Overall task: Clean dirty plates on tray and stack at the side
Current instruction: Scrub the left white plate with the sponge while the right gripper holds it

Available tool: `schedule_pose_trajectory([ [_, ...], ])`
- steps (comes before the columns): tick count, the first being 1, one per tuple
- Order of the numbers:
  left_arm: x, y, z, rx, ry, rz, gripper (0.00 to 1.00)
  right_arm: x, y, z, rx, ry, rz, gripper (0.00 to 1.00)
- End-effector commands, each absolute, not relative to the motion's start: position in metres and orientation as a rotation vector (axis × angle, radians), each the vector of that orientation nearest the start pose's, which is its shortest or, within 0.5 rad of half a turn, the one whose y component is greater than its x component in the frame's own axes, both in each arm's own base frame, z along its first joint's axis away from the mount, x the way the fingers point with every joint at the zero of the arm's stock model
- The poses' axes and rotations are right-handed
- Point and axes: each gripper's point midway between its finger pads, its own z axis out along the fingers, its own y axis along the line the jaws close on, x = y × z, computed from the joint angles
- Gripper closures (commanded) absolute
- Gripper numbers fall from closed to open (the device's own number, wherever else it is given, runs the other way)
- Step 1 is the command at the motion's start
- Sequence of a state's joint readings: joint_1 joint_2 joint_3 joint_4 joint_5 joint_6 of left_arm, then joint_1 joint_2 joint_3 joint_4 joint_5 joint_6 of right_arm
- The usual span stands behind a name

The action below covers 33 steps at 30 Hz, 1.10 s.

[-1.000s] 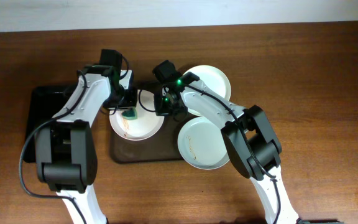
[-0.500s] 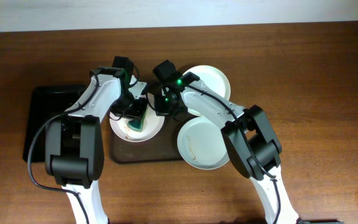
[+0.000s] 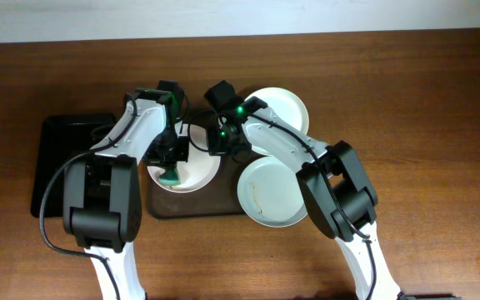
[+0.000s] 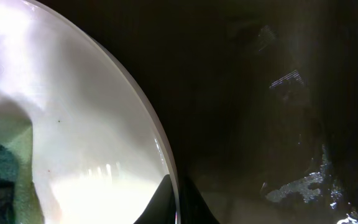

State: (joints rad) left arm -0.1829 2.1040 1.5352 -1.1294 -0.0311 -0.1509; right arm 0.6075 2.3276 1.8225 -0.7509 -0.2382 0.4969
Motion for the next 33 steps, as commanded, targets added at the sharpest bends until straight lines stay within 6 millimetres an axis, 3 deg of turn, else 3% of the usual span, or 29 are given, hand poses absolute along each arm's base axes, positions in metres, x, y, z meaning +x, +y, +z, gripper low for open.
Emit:
schedule_pose_trajectory([
  [1,0.369,-0.083,0.002,0.152,3.220,-0.124,1.00,0.400,0.328,-0.001,-0.209,2.965,0.536,0.96],
  [4,0.400,-0.098,-0.005,0.157,3.074,-0.233,0.99,0.401,0.328,-0.001,-0.209,2.964,0.536,0.96],
  [6,0.412,-0.096,-0.020,0.158,2.992,-0.205,0.99,0.401,0.328,-0.001,-0.209,2.964,0.536,0.96],
  [9,0.427,-0.073,-0.028,0.103,2.917,-0.005,1.00,0.401,0.328,-0.001,-0.209,2.964,0.536,0.96],
  [11,0.438,-0.047,-0.023,-0.054,2.854,0.199,0.99,0.401,0.328,-0.001,-0.209,2.962,0.537,0.96],
  [13,0.433,-0.017,-0.017,-0.243,2.809,0.430,0.99,0.401,0.329,-0.001,-0.210,2.962,0.537,0.96],
  [16,0.409,-0.006,-0.018,-0.233,2.886,0.543,1.00,0.401,0.329,-0.001,-0.209,2.961,0.538,0.96],
  [17,0.395,-0.007,-0.021,-0.213,2.949,0.543,0.99,0.401,0.329,-0.001,-0.209,2.961,0.539,0.96],
  [19,0.377,-0.026,-0.028,-0.002,3.089,0.387,1.00,0.401,0.329,-0.001,-0.209,2.961,0.539,0.96],
  [20,0.372,-0.043,-0.031,0.128,3.136,0.232,0.99,0.401,0.329,0.000,-0.210,2.962,0.542,0.96],
  [21,0.368,-0.071,-0.032,0.295,3.154,-0.031,0.99,0.400,0.330,0.000,-0.212,2.964,0.554,0.96],
  [23,0.366,-0.109,-0.026,0.530,3.080,-0.382,1.00,0.400,0.330,0.000,-0.212,2.965,0.554,0.96],
  [27,0.393,-0.114,-0.025,0.504,2.973,-0.378,0.99,0.396,0.335,0.002,-0.220,2.974,0.606,0.96],
  [29,0.409,-0.117,-0.022,0.439,2.919,-0.378,0.99,0.392,0.342,0.010,-0.216,2.995,0.790,0.96],
  [33,0.407,-0.116,-0.023,0.439,2.929,-0.378,1.00,0.391,0.343,0.033,-0.326,2.943,1.149,0.96],
])
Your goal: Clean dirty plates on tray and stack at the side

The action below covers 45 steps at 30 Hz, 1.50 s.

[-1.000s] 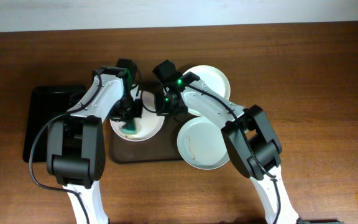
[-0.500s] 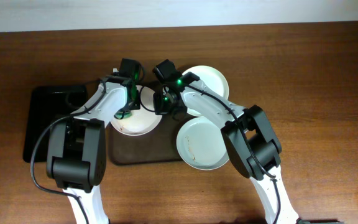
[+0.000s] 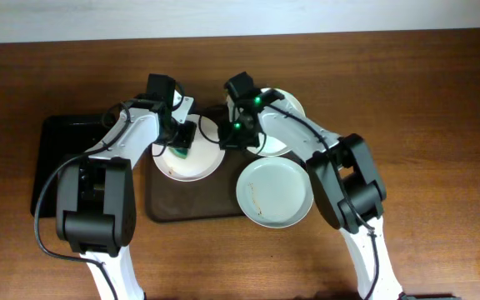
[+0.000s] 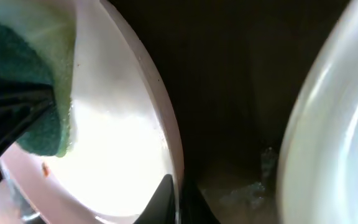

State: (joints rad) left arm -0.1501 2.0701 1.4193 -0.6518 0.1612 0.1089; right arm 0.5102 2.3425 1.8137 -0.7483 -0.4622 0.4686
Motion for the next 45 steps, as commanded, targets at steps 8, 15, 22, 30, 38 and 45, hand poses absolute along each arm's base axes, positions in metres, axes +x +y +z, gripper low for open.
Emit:
schedule_pose_trajectory([
  [8,0.350,-0.069,-0.013,0.169,3.209,-0.576,0.99,0.387,0.346,0.038,-0.438,2.895,1.222,0.96],
  [15,0.391,-0.070,0.015,0.145,3.094,-0.576,0.99,0.390,0.341,0.033,-0.425,2.908,1.160,0.96],
  [22,0.396,-0.034,0.034,-0.082,3.167,0.085,1.00,0.394,0.337,0.030,-0.415,2.913,1.111,0.96],
  [30,0.382,-0.058,0.018,-0.063,3.209,-0.090,1.00,0.398,0.335,0.050,-0.402,2.871,1.206,0.96],
  [38,0.460,-0.053,0.218,-0.023,2.750,-0.204,0.99,0.418,0.256,0.113,-0.262,2.842,0.574,0.96],
  [45,0.463,-0.010,0.220,-0.150,2.739,-0.180,1.00,0.393,0.262,0.101,-0.113,2.903,0.287,0.84],
])
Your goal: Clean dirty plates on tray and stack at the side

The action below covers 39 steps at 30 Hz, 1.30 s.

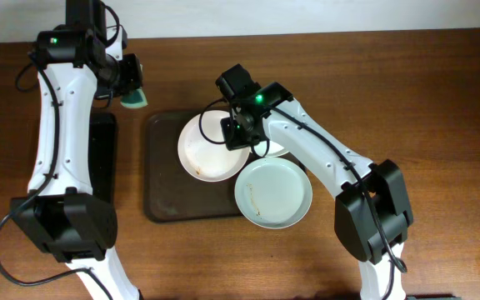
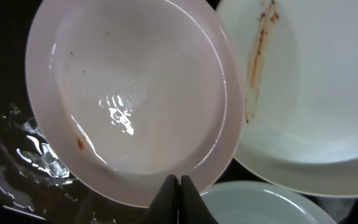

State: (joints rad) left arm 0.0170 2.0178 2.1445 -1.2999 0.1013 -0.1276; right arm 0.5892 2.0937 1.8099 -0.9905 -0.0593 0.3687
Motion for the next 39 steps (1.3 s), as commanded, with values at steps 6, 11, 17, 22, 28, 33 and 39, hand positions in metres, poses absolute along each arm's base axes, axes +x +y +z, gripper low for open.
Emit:
schedule_pose_trajectory([
  [6,0.461,-0.010,0.216,-0.152,2.753,-0.180,0.99,0.379,0.244,0.078,-0.020,3.019,0.328,0.55],
  [11,0.461,-0.010,0.216,-0.152,2.753,-0.179,0.99,0.394,0.250,0.046,-0.056,2.930,0.348,0.55],
  [17,0.462,-0.010,0.216,-0.151,2.750,-0.179,0.99,0.408,0.259,0.027,-0.118,2.887,0.376,0.56],
  [22,0.462,-0.009,0.216,-0.152,2.749,-0.174,0.99,0.412,0.261,0.020,-0.117,2.881,0.379,0.59],
  [28,0.462,-0.009,0.216,-0.151,2.748,-0.174,0.99,0.413,0.261,0.019,-0.116,2.880,0.380,0.96],
  [33,0.462,-0.008,0.216,-0.154,2.747,-0.174,0.99,0.417,0.265,0.044,-0.134,2.828,0.412,0.96],
  [39,0.466,-0.008,0.218,-0.153,2.733,-0.173,0.99,0.418,0.241,0.144,-0.146,2.610,0.220,0.96],
])
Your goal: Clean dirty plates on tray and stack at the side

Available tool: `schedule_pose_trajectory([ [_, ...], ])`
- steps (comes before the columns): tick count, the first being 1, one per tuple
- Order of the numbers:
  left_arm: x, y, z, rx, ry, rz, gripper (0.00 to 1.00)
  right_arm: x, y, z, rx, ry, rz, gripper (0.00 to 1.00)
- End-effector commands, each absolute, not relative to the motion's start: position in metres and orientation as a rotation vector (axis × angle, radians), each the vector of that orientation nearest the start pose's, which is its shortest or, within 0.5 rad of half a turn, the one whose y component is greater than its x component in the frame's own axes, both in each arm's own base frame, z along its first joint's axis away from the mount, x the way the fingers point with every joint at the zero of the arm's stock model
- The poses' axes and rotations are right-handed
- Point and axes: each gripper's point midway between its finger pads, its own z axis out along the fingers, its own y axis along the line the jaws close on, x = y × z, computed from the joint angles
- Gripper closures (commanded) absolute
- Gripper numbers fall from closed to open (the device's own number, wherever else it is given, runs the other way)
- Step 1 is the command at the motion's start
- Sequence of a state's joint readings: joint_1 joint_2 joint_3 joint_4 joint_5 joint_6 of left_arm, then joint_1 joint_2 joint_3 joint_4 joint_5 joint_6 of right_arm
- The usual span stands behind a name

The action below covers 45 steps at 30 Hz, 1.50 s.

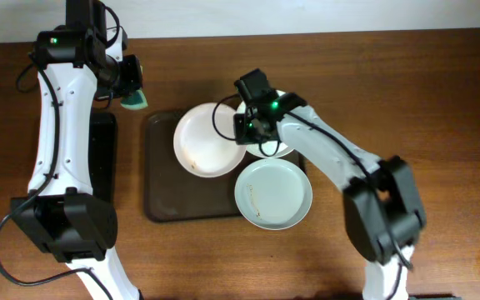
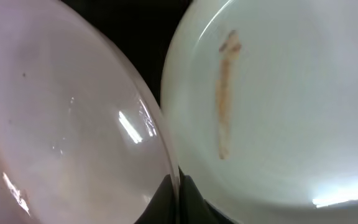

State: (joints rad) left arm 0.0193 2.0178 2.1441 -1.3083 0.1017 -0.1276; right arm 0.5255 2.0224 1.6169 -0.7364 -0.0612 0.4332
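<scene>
My right gripper (image 1: 242,127) is shut on the right rim of a white plate (image 1: 208,140), which sits over the back of the brown tray (image 1: 161,196). In the right wrist view, the fingertips (image 2: 178,194) pinch that plate's (image 2: 61,124) edge. A few specks and a smear remain on it. Beside it lies a pale plate (image 2: 278,106) with a brown streak. A pale green plate (image 1: 273,193) with a streak rests on the tray's right front. My left gripper (image 1: 131,90) is raised at the back left, shut on a green sponge (image 1: 137,99).
Another white plate (image 1: 272,148) lies half hidden under my right arm at the tray's back right. A black tray (image 1: 102,158) sits to the left, under my left arm. Bare wooden table (image 1: 440,100) surrounds everything.
The held white plate has shifted slightly back and left and looks larger from overhead. My right gripper has moved a little back and right with it. The left arm and sponge have not moved.
At first my left gripper pressed the sponge into the white plate on the tray while my right gripper held its rim. Then both were farther back, sponge still on the plate. Later the left arm was raised at the back left with the sponge; the right kept hold.
</scene>
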Motion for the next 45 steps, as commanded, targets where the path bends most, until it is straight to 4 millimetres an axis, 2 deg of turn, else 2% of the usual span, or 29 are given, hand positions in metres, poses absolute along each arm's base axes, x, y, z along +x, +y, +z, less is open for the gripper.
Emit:
schedule_pose_trajectory([
  [1,0.467,-0.008,0.218,-0.152,2.728,-0.173,1.00,0.416,0.237,0.154,-0.145,2.578,0.154,0.96],
  [4,0.468,-0.008,0.219,-0.151,2.722,-0.173,0.99,0.407,0.238,0.173,-0.170,2.471,-0.063,0.96],
  [5,0.470,-0.008,0.219,-0.151,2.715,-0.172,1.00,0.400,0.244,0.181,-0.195,2.398,-0.185,0.96],
  [6,0.470,-0.008,0.220,-0.150,2.712,-0.172,0.99,0.397,0.247,0.186,-0.204,2.364,-0.228,0.96],
  [9,0.471,-0.008,0.220,-0.150,2.710,-0.172,0.99,0.383,0.253,0.218,-0.206,2.147,-0.473,0.96],
  [11,0.472,-0.007,0.220,-0.152,2.704,-0.163,0.99,0.373,0.257,0.237,-0.198,2.026,-0.574,0.96],
  [16,0.472,-0.005,0.220,-0.155,2.704,-0.148,0.99,0.367,0.258,0.258,-0.123,1.902,-0.639,0.96],
  [20,0.472,-0.003,0.220,-0.158,2.703,-0.137,0.99,0.368,0.250,0.263,-0.010,1.822,-0.674,0.96],
  [24,0.473,-0.003,0.221,-0.157,2.700,-0.137,1.00,0.358,0.248,0.294,0.107,1.631,-0.756,0.96],
  [26,0.474,-0.003,0.221,-0.156,2.695,-0.138,0.99,0.354,0.250,0.299,0.122,1.602,-0.759,0.96],
  [28,0.474,-0.003,0.221,-0.156,2.696,-0.138,1.00,0.358,0.256,0.289,0.089,1.660,-0.713,0.96],
  [29,0.474,-0.003,0.221,-0.156,2.697,-0.138,0.99,0.365,0.268,0.266,0.018,1.789,-0.607,0.96],
  [30,0.473,-0.003,0.220,-0.157,2.702,-0.138,1.00,0.369,0.285,0.231,-0.091,1.981,-0.461,0.96],
  [31,0.469,0.000,0.219,-0.167,2.718,-0.136,0.99,0.365,0.294,0.195,-0.124,2.184,-0.288,0.96],
  [33,0.456,0.014,0.214,-0.207,2.769,-0.127,0.99,0.365,0.291,0.146,-0.045,2.498,-0.014,0.96],
  [34,0.453,0.015,0.212,-0.217,2.783,-0.141,0.99,0.369,0.290,0.131,-0.028,2.592,0.101,0.96],
  [36,0.445,0.004,0.211,-0.189,2.814,-0.231,0.99,0.377,0.297,0.110,-0.067,2.674,0.294,0.96],
  [37,0.442,-0.011,0.211,-0.113,2.825,-0.319,0.99,0.383,0.300,0.097,-0.053,2.694,0.375,0.96],
  [39,0.438,-0.025,0.204,-0.075,2.850,-0.342,0.99,0.390,0.304,0.078,-0.040,2.726,0.440,0.96],
  [42,0.430,-0.046,0.173,-0.020,2.913,-0.356,1.00,0.397,0.312,0.051,0.013,2.744,0.460,0.96],
  [45,0.415,-0.053,0.142,-0.020,2.997,-0.365,1.00,0.402,0.310,0.036,0.048,2.751,0.442,0.96],
])
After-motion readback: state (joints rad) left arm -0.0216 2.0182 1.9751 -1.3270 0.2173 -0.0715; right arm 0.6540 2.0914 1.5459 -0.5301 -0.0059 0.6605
